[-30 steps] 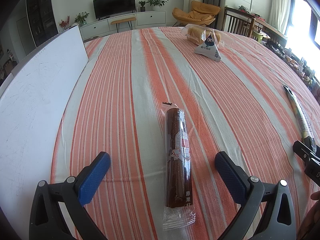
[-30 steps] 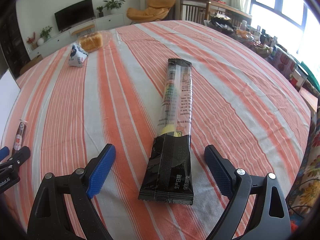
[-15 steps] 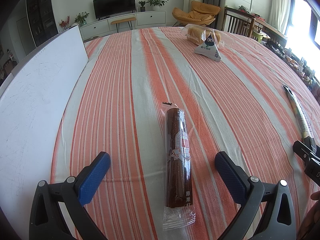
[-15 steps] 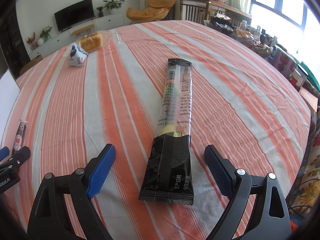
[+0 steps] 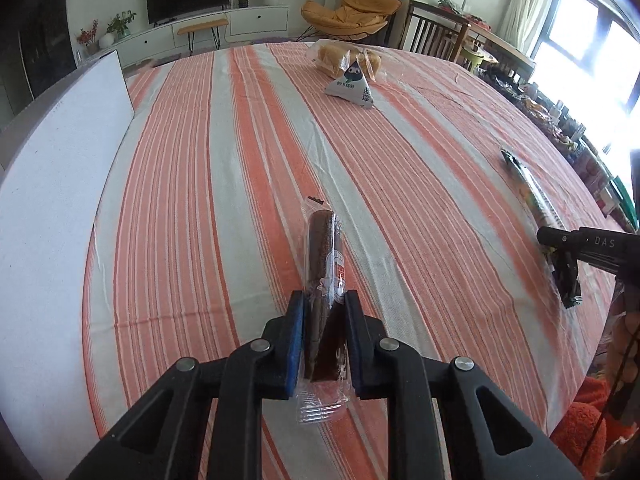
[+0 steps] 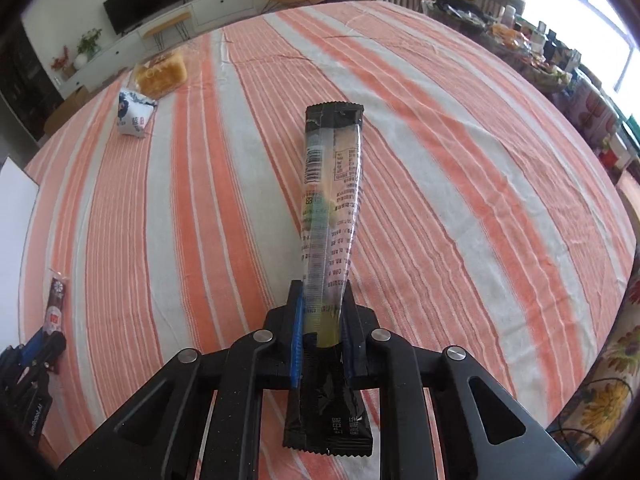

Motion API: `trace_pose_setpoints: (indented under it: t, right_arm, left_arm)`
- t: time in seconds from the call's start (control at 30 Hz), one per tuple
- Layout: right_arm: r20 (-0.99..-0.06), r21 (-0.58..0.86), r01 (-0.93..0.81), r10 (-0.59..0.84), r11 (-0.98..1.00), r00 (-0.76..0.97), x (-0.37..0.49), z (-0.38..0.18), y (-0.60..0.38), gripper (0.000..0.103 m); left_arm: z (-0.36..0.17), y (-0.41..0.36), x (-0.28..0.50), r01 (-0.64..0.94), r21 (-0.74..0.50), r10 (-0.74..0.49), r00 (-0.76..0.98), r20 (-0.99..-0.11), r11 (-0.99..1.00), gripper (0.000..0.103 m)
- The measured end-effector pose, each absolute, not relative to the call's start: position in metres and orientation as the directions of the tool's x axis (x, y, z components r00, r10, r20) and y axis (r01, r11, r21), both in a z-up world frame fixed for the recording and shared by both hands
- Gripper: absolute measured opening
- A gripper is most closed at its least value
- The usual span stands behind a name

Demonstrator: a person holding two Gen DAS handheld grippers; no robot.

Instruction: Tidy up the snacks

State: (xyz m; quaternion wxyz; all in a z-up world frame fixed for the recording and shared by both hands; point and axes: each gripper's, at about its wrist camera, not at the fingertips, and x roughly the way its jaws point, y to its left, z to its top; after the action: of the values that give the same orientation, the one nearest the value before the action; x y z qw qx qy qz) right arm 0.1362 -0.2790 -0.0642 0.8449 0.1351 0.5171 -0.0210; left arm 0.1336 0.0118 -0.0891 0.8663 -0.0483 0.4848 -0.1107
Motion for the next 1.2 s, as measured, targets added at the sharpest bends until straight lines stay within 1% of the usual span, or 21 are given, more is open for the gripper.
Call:
trace_pose_setpoints:
  t: [0.1, 0.2, 0.3, 0.37, 0.43, 0.5, 0.57, 0.63, 0.67, 0.7, 0.73, 0.77, 0.8, 0.83, 0.87, 0.9, 0.97, 1.03, 1.07, 1.1, 1.2]
  right_arm:
    - [-0.826, 0.407, 0.199, 0.266, 0.892, 0.497, 0.105, -0.066, -0.299, 0.015]
    - [-0.758, 0.55, 0.188, 0.392, 0.814, 0.521, 0.078, -0.061, -0.298, 0.015]
    - [-0.694, 0.622, 0.104, 0.484, 0.776, 0.533, 0.066, -0.032, -0.267, 0.015]
    - [-0.656, 0.633, -0.009, 0.541, 0.774, 0.526, 0.064, 0.003, -0.224, 0.015]
    - [-0.614, 0.644, -0.134, 0.613, 0.753, 0.497, 0.064, 0.037, -0.172, 0.015]
    - [-0.584, 0.635, -0.27, 0.679, 0.724, 0.445, 0.06, 0.067, -0.111, 0.015]
    - [-0.568, 0.616, -0.388, 0.728, 0.686, 0.384, 0.053, 0.087, -0.05, 0.015]
    - [-0.566, 0.6, -0.469, 0.758, 0.649, 0.324, 0.046, 0.094, 0.004, 0.015]
    - [-0.575, 0.584, -0.501, 0.761, 0.639, 0.3, 0.044, 0.093, 0.028, 0.015]
    - [-0.586, 0.567, -0.528, 0.76, 0.633, 0.282, 0.041, 0.09, 0.051, 0.015]
    - [-0.588, 0.559, -0.546, 0.763, 0.624, 0.27, 0.039, 0.086, 0.068, 0.016]
    - [-0.582, 0.557, -0.56, 0.77, 0.613, 0.262, 0.037, 0.081, 0.082, 0.022]
    - [-0.585, 0.549, -0.577, 0.771, 0.605, 0.252, 0.035, 0.074, 0.091, 0.032]
    - [-0.598, 0.53, -0.59, 0.762, 0.609, 0.249, 0.034, 0.068, 0.098, 0.052]
    - [-0.612, 0.499, -0.599, 0.744, 0.626, 0.268, 0.033, 0.064, 0.1, 0.059]
    - [-0.62, 0.464, -0.603, 0.724, 0.649, 0.301, 0.032, 0.061, 0.096, 0.061]
    - [-0.621, 0.408, -0.601, 0.691, 0.687, 0.369, 0.033, 0.056, 0.075, 0.061]
    - [-0.636, 0.346, -0.559, 0.627, 0.753, 0.45, 0.042, 0.045, 0.041, 0.065]
    - [-0.645, 0.309, -0.528, 0.582, 0.791, 0.495, 0.047, 0.039, 0.023, 0.07]
    - [-0.658, 0.259, -0.479, 0.517, 0.838, 0.548, 0.054, 0.029, 0.002, 0.072]
    - [-0.713, 0.079, -0.28, 0.251, 0.957, 0.655, 0.077, -0.008, -0.064, 0.073]
  left_arm:
    - [-0.074, 0.026, 0.11, 0.145, -0.345, -0.369, 0.498, -0.784, 0.928, 0.019]
    - [-0.051, 0.034, 0.086, 0.171, -0.443, -0.467, 0.483, -0.741, 0.88, 0.019]
    - [-0.01, 0.053, 0.058, 0.217, -0.511, -0.543, 0.509, -0.668, 0.832, 0.019]
    - [0.019, 0.076, 0.04, 0.228, -0.521, -0.55, 0.556, -0.623, 0.822, 0.019]
    - [0.044, 0.111, 0.023, 0.202, -0.518, -0.518, 0.619, -0.59, 0.831, 0.019]
    - [0.061, 0.154, 0.009, 0.131, -0.492, -0.437, 0.686, -0.581, 0.861, 0.019]
    - [0.07, 0.198, -0.004, 0.017, -0.435, -0.303, 0.741, -0.599, 0.9, 0.019]
    - [0.068, 0.24, -0.014, -0.131, -0.349, -0.128, 0.767, -0.629, 0.928, 0.019]
    - [0.063, 0.258, -0.018, -0.216, -0.298, -0.034, 0.757, -0.652, 0.93, 0.019]
    - [0.055, 0.275, -0.022, -0.301, -0.246, 0.06, 0.735, -0.675, 0.921, 0.028]
    - [0.046, 0.288, -0.025, -0.365, -0.205, 0.131, 0.712, -0.689, 0.908, 0.05]
    - [0.037, 0.299, -0.029, -0.419, -0.178, 0.186, 0.691, -0.699, 0.89, 0.065]
    - [0.027, 0.308, -0.033, -0.467, -0.168, 0.228, 0.676, -0.701, 0.868, 0.084]
    - [0.021, 0.314, -0.038, -0.501, -0.171, 0.255, 0.67, -0.697, 0.848, 0.087]
    - [0.014, 0.316, -0.041, -0.527, -0.178, 0.271, 0.664, -0.697, 0.831, 0.087]
    - [0.008, 0.316, -0.042, -0.534, -0.184, 0.271, 0.66, -0.701, 0.825, 0.087]
    - [0.004, 0.308, -0.038, -0.509, -0.195, 0.245, 0.671, -0.7, 0.838, 0.088]
    - [0.006, 0.288, -0.028, -0.454, -0.184, 0.214, 0.691, -0.69, 0.872, 0.088]
    - [0.01, 0.277, -0.023, -0.418, -0.181, 0.191, 0.704, -0.684, 0.89, 0.088]
    - [0.014, 0.259, -0.02, -0.375, -0.183, 0.16, 0.719, -0.677, 0.909, 0.089]
    - [0.026, 0.201, -0.001, -0.217, -0.218, 0.022, 0.755, -0.655, 0.951, 0.09]
